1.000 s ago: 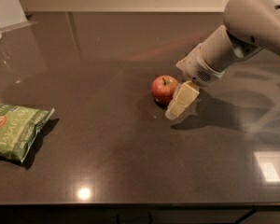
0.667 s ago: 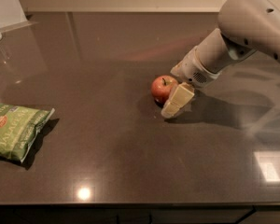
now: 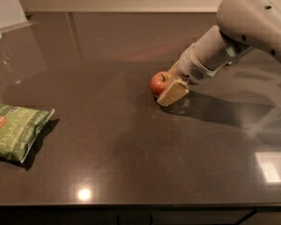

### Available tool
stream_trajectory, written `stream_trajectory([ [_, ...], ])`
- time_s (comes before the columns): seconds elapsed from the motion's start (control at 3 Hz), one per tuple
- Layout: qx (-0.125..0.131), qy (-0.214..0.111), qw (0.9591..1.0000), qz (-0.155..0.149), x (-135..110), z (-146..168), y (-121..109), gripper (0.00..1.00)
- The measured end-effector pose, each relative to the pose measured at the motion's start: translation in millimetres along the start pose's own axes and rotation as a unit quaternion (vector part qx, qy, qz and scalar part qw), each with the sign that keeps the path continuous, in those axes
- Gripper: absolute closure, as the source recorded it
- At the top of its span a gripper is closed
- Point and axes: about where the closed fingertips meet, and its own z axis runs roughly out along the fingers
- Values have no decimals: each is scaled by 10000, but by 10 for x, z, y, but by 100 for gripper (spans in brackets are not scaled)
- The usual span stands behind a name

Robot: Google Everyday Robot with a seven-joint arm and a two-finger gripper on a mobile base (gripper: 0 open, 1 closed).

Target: Pick apple

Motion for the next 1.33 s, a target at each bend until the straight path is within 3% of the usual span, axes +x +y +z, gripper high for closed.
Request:
stream_trajectory([
  [0.33,-10,-128,9999,-33,-201,-159,-15,85],
  [0.67,16,-232,9997,-126,-504,-430,-35,100],
  [1.0,20,-270,9987,-424,-1001,-933,-14,100],
  [1.33,20,-270,9987,-425,-1001,-932,-14,100],
])
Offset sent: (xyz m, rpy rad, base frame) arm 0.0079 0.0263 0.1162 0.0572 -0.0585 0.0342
